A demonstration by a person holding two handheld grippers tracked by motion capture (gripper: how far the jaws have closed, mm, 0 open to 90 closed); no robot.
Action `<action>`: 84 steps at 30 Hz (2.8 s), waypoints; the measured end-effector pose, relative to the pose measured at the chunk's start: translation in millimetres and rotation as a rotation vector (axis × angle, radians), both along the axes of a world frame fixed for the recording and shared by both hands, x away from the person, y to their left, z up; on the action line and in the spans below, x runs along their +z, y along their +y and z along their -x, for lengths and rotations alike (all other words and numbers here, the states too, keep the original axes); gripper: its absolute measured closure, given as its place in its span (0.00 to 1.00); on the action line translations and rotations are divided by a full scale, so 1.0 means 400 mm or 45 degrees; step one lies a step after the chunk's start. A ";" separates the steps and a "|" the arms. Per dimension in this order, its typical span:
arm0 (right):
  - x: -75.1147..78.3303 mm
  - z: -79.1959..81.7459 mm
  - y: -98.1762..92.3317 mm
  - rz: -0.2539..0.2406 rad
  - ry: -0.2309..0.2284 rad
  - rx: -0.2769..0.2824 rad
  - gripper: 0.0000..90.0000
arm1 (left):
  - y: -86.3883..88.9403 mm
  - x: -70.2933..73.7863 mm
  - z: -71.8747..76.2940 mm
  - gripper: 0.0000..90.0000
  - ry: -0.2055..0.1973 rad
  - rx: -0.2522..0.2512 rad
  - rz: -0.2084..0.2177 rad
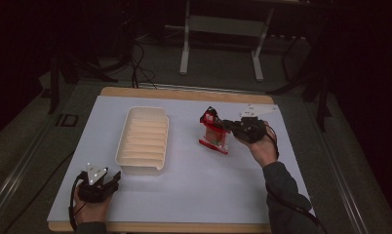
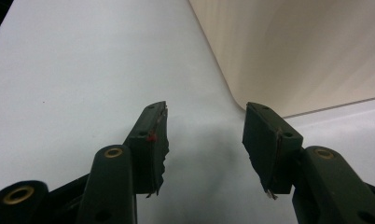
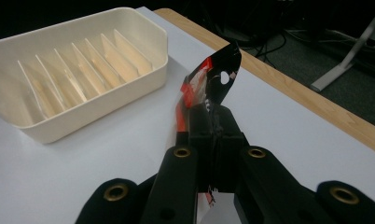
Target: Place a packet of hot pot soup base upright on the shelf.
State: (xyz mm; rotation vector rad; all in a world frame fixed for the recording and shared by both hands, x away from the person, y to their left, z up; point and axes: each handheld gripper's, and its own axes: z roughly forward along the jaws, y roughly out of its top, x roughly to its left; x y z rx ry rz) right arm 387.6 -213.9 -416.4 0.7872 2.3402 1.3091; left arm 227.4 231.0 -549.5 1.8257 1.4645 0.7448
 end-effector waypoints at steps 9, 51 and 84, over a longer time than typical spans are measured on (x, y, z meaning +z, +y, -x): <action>0.005 -0.009 0.015 -0.004 -0.023 0.026 0.99 | 0.000 0.000 -0.001 0.55 0.005 -0.003 0.001; 0.055 -0.053 0.099 -0.041 -0.078 0.075 0.99 | 0.003 -0.001 0.000 0.54 0.002 0.004 0.020; 0.050 -0.084 0.202 -0.060 -0.089 0.091 0.99 | 0.005 -0.001 0.000 0.54 0.002 0.001 0.030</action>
